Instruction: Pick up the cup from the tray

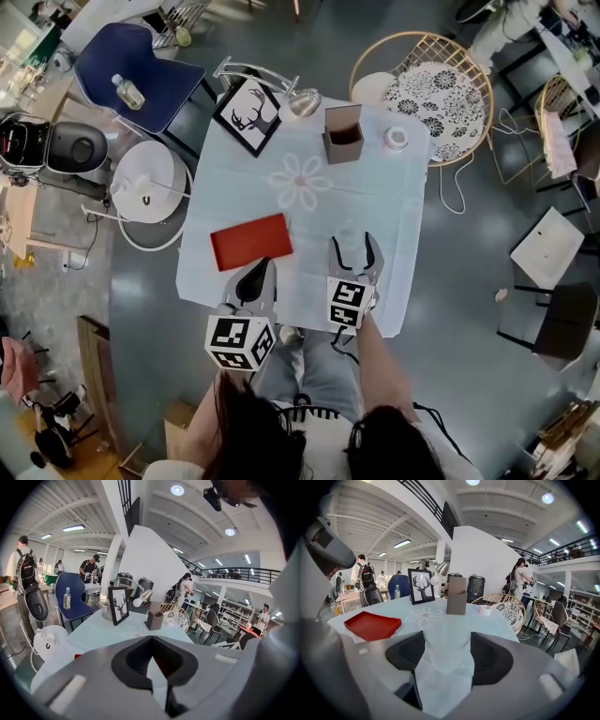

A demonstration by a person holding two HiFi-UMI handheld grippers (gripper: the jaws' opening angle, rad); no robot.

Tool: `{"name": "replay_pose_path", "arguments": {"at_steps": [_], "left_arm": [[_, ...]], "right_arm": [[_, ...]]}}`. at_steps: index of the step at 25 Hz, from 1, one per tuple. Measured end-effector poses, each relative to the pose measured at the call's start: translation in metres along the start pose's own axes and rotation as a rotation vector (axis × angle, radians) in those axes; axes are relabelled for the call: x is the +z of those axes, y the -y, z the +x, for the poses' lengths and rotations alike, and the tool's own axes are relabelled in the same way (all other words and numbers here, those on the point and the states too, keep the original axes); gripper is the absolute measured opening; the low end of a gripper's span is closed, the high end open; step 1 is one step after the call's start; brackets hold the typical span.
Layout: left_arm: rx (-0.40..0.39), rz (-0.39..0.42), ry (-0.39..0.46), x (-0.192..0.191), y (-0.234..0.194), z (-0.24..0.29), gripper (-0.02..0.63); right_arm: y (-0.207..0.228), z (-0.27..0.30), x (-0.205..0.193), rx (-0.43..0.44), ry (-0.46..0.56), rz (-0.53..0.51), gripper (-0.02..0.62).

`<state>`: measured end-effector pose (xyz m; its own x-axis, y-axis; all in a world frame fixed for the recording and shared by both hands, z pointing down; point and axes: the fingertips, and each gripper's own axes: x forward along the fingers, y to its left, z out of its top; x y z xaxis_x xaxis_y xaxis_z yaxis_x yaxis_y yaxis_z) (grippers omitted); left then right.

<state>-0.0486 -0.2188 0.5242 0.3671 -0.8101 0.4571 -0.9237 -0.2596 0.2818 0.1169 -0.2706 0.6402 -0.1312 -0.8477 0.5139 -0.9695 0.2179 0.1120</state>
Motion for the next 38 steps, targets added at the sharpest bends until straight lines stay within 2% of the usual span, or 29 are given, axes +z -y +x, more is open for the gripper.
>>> {"name": "replay_pose_path", "arguments": {"at_steps": [5, 9, 17, 22, 25, 27, 29, 30, 33, 34, 38], "left_arm": [[-0.002, 0.011, -0.007, -0.001, 0.002, -0.002, 0.000], [-0.002, 0.018, -0.029, -0.009, 0.001, -0.006, 0.000], [-0.009, 0.035, -0.053, -0.021, 0.002, -0.019, 0.000], [-0.008, 0.030, -0.048, -0.026, 0.001, -0.028, 0.000], [-0.009, 0.028, -0.039, -0.025, 0.002, -0.036, 0.000], [-0.012, 0.028, -0.029, -0.023, 0.003, -0.042, 0.000], [-0.017, 0.024, -0.016, -0.021, 0.003, -0.048, 0.000], [-0.020, 0.022, -0.009, -0.020, 0.003, -0.051, 0.000], [-0.030, 0.019, 0.011, -0.016, 0.005, -0.059, 0.000], [-0.033, 0.021, 0.019, -0.015, 0.007, -0.062, 0.000], [-0.043, 0.018, 0.056, -0.007, 0.011, -0.079, 0.000]], "right_arm": [[0.006, -0.008, -0.001, -0.012, 0.013, 0.037, 0.337], [0.003, -0.015, 0.005, 0.016, 0.039, 0.027, 0.337], [0.003, -0.039, 0.022, 0.007, 0.101, 0.015, 0.344], [-0.007, -0.059, 0.033, 0.052, 0.135, 0.022, 0.344], [-0.014, -0.070, 0.032, 0.080, 0.101, 0.044, 0.342], [-0.016, -0.080, 0.035, 0.077, 0.082, 0.046, 0.294], [-0.018, -0.097, 0.046, 0.065, 0.093, 0.033, 0.210], [-0.019, -0.107, 0.054, 0.056, 0.113, 0.025, 0.147], [-0.020, -0.133, 0.078, 0.043, 0.188, -0.006, 0.046], [-0.022, -0.140, 0.084, 0.049, 0.208, -0.022, 0.026], [-0.034, -0.162, 0.099, 0.074, 0.236, -0.101, 0.026]]}}
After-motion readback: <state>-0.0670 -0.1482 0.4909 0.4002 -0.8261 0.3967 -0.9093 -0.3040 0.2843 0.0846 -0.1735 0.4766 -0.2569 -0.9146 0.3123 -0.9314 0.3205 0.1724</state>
